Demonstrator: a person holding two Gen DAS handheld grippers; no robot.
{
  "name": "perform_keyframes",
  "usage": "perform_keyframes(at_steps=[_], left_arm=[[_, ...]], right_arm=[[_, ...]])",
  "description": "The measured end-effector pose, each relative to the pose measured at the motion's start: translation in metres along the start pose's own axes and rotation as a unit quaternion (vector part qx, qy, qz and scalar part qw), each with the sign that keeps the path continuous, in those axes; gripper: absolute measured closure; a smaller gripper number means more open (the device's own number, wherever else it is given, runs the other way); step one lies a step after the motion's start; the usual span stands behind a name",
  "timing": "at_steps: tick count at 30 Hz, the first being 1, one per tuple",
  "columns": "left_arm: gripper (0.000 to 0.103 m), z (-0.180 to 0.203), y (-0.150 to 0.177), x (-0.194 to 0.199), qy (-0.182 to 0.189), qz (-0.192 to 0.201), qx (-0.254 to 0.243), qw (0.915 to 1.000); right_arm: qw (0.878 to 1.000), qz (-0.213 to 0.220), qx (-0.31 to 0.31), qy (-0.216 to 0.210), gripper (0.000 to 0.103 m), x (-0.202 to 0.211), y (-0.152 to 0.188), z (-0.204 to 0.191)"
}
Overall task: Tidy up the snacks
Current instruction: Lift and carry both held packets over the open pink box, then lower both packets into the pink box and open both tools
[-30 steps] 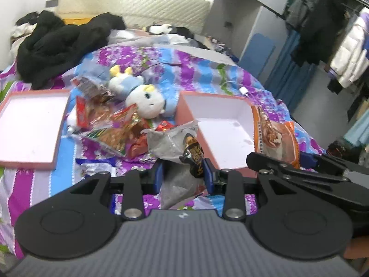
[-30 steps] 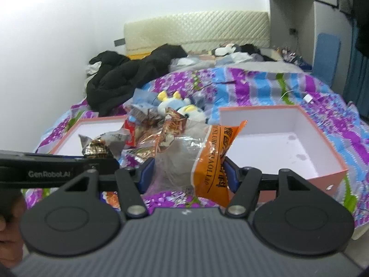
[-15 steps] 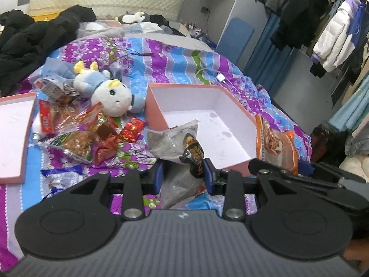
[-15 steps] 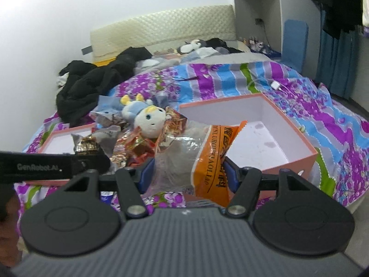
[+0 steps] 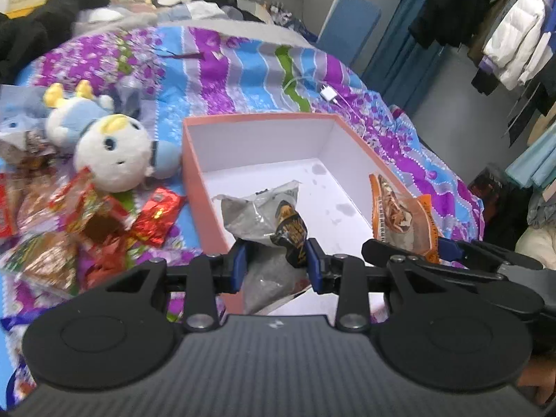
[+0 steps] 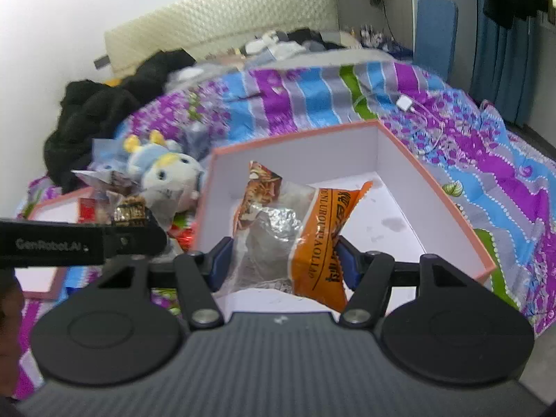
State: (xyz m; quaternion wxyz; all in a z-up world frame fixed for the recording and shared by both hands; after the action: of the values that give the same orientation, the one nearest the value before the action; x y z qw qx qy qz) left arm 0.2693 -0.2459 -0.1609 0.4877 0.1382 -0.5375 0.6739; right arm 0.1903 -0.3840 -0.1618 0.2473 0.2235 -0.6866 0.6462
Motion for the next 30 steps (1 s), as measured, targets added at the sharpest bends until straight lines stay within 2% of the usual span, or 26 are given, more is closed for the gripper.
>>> perform_keyframes(at_steps=[10, 16, 18, 20, 21, 23, 30], left_arm=[[0.063, 0.006, -0.019, -0.104, 0.015, -0.054, -0.006, 0.9984], [0.062, 0.009, -0.015, -0.123, 0.016, -0.063, -0.006, 0.9979], [0.059, 0.007, -0.016, -0.121, 0.016, -0.061, 0.003, 0.998], [0.04, 0.011, -0.019, -0.113, 0.025, -0.051, 0.0, 0.9984], [0.038, 0.011, -0.02, -0.106, 0.023, -0.041, -0.003, 0.9989], [0.037, 0.015, -0.022, -0.095, 0.025, -0.026, -0.011, 0.9993], [0.037, 0.018, -0.025, -0.041, 0.015, 0.004, -0.01, 0.9998]], right_arm=[[0.998, -0.061, -0.015, -0.001, 0.038, -0.079, 0.01, 0.033], [0.997, -0.076, -0.02, -0.006, 0.037, -0.097, 0.015, 0.039], [0.997, -0.076, -0.021, -0.006, 0.036, -0.096, 0.013, 0.04], [0.997, -0.072, -0.021, -0.004, 0.033, -0.093, 0.011, 0.041], [0.997, -0.073, -0.022, -0.002, 0.031, -0.092, 0.01, 0.042], [0.997, -0.072, -0.026, 0.001, 0.026, -0.087, 0.008, 0.043], [0.999, -0.043, -0.022, 0.0, 0.026, -0.05, -0.003, 0.032]])
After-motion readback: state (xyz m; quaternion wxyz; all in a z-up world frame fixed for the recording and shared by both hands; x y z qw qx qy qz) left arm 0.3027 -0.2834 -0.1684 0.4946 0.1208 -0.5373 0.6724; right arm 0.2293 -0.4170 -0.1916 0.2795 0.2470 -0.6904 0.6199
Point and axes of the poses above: each gripper's, at about its wrist camera, not at the fingertips, and x roughly against the way its jaws point, z to its right, y to its underside, the point moved 7 cm from there along -x, roughly the way its jaws point, and after that the axes turned 9 degrees about x, right-handed, at the moved point
